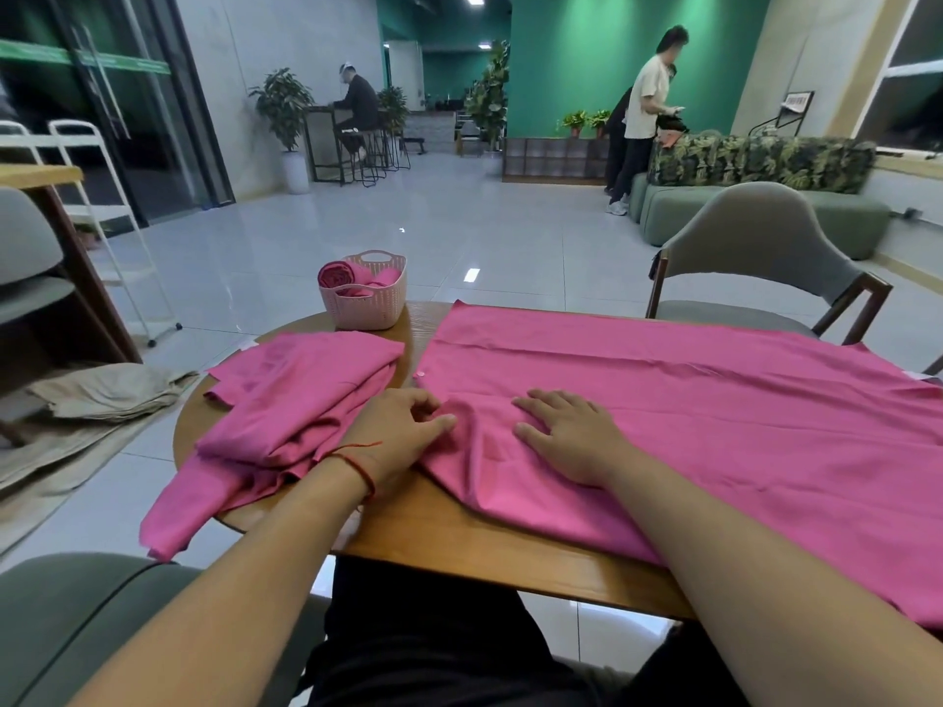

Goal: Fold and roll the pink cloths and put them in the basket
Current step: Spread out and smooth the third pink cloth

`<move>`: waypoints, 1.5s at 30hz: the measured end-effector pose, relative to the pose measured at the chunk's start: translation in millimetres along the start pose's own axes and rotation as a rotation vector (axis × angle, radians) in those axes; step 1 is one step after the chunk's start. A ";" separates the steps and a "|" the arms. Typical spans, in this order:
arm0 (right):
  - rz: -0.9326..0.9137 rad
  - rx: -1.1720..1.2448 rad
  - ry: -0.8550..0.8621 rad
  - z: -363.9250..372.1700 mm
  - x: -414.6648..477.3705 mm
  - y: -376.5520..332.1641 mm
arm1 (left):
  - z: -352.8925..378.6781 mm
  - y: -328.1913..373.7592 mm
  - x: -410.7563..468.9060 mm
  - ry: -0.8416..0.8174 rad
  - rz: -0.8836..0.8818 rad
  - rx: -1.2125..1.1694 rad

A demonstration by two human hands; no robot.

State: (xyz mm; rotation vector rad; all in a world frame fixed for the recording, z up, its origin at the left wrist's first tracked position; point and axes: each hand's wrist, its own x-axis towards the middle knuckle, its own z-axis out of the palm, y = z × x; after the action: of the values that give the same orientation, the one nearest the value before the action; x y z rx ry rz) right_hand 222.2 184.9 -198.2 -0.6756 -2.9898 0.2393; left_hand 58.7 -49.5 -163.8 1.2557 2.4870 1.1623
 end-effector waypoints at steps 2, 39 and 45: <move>0.007 0.019 -0.029 -1.4 3.3 1.3 | -2.7 -7.9 -9.0 -0.020 0.010 -0.058; 0.194 -0.022 -0.253 -51.3 94.6 5.5 | -64.7 -5.4 -43.2 0.142 -0.025 -0.745; 0.192 0.005 -0.289 -54.4 87.4 2.4 | -70.8 -10.8 -58.5 0.090 -0.152 -0.746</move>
State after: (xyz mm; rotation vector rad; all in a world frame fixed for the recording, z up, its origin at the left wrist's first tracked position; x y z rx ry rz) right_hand 149.9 232.2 -142.3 -1.0107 -3.1906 0.3859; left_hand 60.1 -137.2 -134.5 0.7957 1.8335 1.8706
